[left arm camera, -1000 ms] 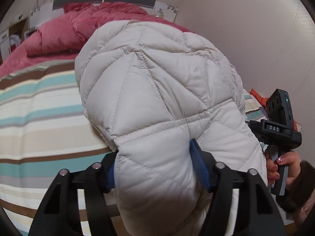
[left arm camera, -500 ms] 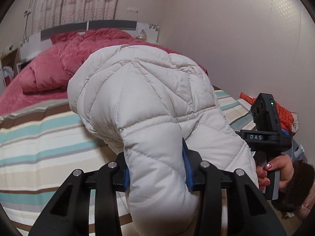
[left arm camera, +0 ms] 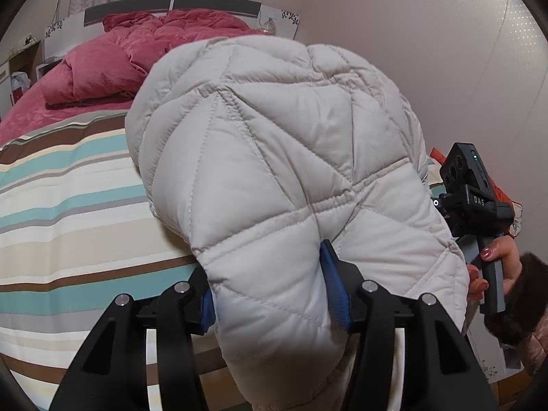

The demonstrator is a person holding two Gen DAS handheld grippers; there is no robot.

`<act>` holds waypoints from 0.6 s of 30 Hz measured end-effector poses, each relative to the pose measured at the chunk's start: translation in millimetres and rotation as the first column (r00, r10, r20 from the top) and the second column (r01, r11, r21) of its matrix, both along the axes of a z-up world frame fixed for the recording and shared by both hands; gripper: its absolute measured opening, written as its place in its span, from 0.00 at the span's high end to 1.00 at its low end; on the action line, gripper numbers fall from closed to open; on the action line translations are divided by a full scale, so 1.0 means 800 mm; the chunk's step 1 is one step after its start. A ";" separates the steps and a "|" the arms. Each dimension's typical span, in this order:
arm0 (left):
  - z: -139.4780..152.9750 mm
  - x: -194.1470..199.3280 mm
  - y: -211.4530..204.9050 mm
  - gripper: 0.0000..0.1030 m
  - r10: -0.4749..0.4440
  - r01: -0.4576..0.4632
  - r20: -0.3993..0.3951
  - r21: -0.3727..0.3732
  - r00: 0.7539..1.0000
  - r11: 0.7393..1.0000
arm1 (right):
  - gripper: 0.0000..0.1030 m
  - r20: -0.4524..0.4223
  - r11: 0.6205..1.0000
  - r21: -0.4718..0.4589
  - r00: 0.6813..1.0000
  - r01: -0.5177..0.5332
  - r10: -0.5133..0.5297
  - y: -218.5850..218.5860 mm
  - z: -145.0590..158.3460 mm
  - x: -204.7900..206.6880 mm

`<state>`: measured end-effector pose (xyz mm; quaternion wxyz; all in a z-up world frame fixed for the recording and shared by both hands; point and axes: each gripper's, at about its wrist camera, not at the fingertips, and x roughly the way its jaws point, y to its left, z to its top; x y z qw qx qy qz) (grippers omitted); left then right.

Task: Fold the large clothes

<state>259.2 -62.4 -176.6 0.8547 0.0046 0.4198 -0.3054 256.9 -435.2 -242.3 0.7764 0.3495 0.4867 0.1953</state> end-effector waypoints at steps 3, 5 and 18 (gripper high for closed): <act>0.005 0.000 -0.006 0.51 0.013 -0.013 0.026 0.021 1.000 1.000 | 0.25 0.040 0.999 0.046 0.999 -0.020 0.019 0.008 0.003 -0.004; 0.011 -0.001 -0.007 0.53 0.016 -0.017 0.045 0.023 0.999 1.000 | 0.43 0.099 0.999 0.028 0.995 -0.037 0.034 0.011 0.013 -0.008; 0.065 -0.025 0.021 0.61 0.038 -0.034 0.184 -0.027 0.982 0.999 | 0.52 0.289 0.997 0.055 0.957 -0.061 0.042 0.039 0.066 -0.014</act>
